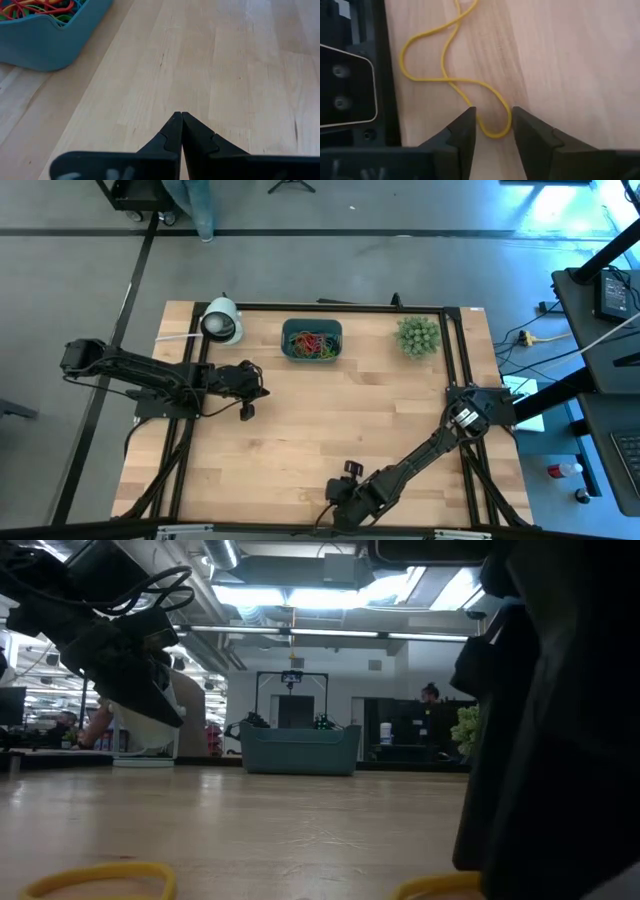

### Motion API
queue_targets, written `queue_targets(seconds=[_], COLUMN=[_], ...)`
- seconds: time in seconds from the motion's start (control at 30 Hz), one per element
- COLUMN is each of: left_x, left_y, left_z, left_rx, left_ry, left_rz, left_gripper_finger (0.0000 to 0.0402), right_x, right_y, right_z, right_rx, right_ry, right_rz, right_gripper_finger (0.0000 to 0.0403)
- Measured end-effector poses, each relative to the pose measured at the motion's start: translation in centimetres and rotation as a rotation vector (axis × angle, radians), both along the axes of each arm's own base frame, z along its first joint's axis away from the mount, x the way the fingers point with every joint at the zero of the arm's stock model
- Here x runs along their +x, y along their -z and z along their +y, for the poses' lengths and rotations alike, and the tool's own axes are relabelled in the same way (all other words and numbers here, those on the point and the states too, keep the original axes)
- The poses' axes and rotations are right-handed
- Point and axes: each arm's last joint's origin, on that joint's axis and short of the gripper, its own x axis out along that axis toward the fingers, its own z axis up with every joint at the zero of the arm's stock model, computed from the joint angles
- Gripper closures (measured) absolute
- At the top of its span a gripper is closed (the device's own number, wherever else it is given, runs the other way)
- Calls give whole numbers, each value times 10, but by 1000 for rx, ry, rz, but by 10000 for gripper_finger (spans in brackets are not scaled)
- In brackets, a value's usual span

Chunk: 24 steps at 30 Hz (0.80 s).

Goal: Pick and place rubber bands into bin
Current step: Put the yellow rubber band into the blue bin

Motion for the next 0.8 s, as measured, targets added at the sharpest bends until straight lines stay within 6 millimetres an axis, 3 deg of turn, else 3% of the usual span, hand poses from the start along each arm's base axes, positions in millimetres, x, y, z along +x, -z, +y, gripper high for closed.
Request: queue_targets(seconds=[0.1,0.23,0.6,0.8], left_x=[0,0,1,3], left_y=[0,0,-1,-4], left_z=[0,0,0,0], left_rx=[0,1,2,8], left_ry=[0,-2,-2,-6], left_rz=[0,0,-14,-49], left_gripper_finger=[397,400,400,396], right_x=[-1,-2,-8,-22], right_y=[2,-1,-40,-63], right_z=[-1,-2,-3,-16], right_rx=[-18,-39,-160,-333], right_ry=[0,-30,-27,23], right_rz=[18,29,255,383], right_gripper_finger=[308,388,400,401])
